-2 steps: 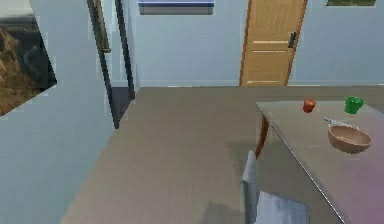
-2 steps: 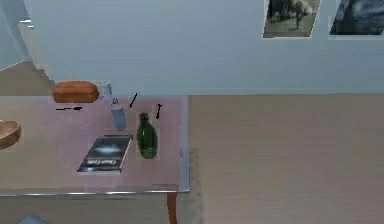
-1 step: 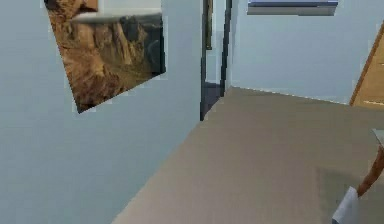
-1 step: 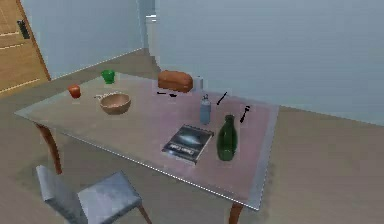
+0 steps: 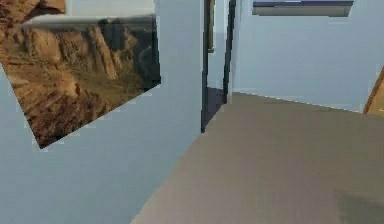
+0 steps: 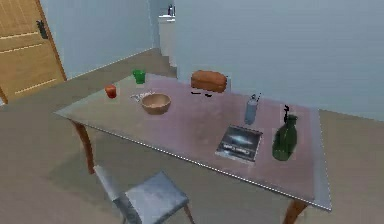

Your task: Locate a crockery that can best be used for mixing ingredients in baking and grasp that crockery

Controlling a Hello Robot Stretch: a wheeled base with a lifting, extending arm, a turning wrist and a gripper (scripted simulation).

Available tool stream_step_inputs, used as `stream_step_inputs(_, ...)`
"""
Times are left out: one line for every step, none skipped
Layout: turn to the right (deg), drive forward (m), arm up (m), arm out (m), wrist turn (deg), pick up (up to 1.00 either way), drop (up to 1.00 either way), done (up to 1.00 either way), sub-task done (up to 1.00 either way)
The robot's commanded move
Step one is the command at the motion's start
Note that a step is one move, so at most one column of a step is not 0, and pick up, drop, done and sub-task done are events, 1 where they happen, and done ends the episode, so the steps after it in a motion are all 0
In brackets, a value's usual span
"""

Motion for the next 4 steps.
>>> stream_step_inputs(15.0, 0.00, 0.00, 0.00, 0.0, 0.00, 0.00, 0.00, 0.00)
stream_step_inputs(0.0, 0.65, 0.00, 0.00, 0.0, 0.00, 0.00, 0.00, 0.00)
stream_step_inputs(-15.0, 0.00, 0.00, 0.00, 0.0, 0.00, 0.00, 0.00, 0.00)
stream_step_inputs(0.0, 0.30, 0.00, 0.00, 0.0, 0.00, 0.00, 0.00, 0.00)
